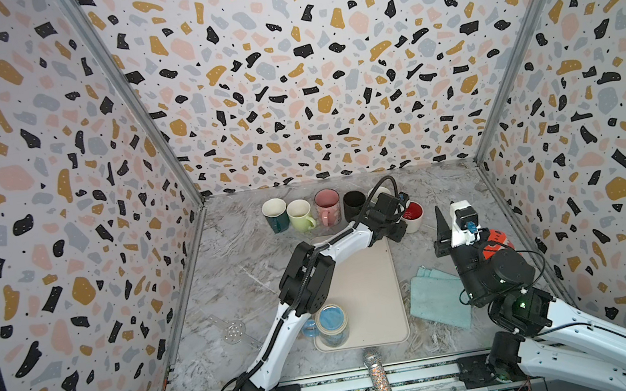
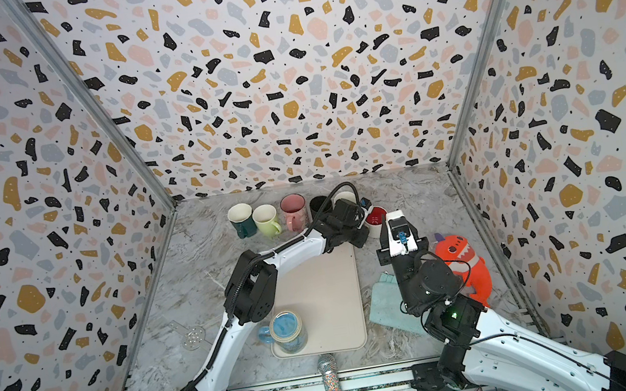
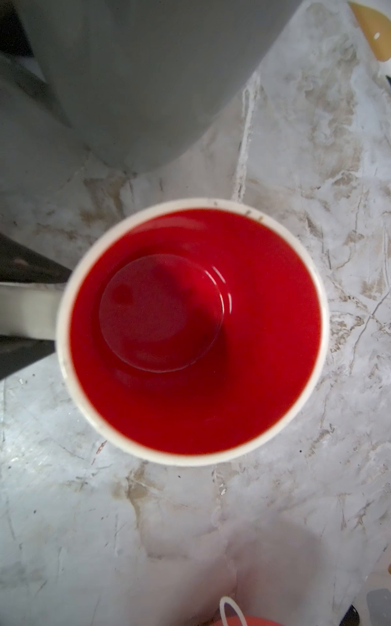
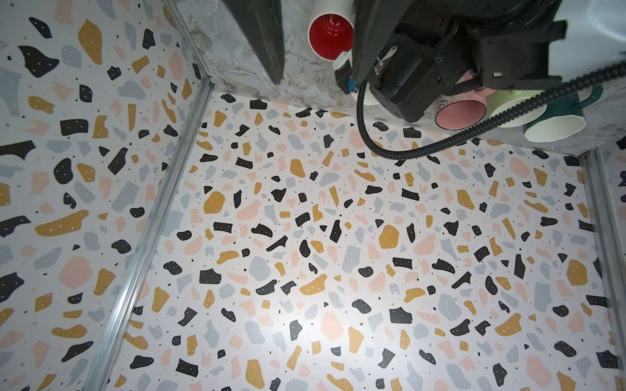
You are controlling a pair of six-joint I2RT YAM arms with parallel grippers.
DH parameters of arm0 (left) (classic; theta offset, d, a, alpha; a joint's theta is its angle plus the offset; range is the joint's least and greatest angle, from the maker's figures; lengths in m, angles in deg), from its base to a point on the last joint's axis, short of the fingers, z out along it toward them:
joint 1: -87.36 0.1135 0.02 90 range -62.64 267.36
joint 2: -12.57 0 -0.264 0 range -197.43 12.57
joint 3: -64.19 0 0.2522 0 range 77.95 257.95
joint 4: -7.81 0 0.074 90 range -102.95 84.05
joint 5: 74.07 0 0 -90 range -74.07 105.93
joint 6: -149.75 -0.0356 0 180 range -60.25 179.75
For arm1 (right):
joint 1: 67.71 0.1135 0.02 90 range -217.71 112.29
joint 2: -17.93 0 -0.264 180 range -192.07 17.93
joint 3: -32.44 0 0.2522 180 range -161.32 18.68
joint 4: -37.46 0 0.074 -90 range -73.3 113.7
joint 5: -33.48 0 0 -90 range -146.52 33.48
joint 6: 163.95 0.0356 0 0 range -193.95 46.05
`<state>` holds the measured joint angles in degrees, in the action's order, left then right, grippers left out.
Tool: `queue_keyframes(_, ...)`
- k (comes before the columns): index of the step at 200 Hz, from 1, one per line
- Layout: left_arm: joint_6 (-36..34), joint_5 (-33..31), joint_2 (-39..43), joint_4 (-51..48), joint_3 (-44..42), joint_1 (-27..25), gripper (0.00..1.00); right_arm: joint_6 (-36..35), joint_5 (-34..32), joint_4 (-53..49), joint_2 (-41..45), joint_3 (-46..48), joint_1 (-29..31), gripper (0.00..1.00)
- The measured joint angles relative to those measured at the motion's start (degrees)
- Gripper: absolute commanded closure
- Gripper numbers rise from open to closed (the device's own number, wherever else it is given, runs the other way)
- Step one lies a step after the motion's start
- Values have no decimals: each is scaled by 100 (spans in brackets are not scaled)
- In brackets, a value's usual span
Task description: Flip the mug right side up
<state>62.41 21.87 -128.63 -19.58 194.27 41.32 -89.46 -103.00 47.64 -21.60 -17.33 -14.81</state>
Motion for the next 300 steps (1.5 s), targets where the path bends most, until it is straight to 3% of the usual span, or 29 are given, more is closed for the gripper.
queue_keyframes(78, 2, -7, 52, -4, -87, 0, 64, 133, 66, -50, 0, 0, -42, 64)
queue_keyframes(126, -2, 262, 850, -155, -763, -4, 64, 289, 111, -170, -50, 0, -48, 63)
queue_keyframes(195, -33, 400, 3377, -380, -2186, -142, 64, 647, 411, -315, -295, -2, -72, 58)
queue_keyframes(249, 461, -706, 5598, -1064, -3283, -133, 57, 1152, 826, -682, -940, -269, -94, 51)
queue_keyframes(267, 905, -811, 6339, -1276, -3733, 94, 58, 1340, 994, -748, -1161, -348, -131, 51)
queue_keyframes(300, 2013, -616, 7718, -1478, -4640, 1093, 53, 1637, 1401, -909, -1679, -643, -199, 50)
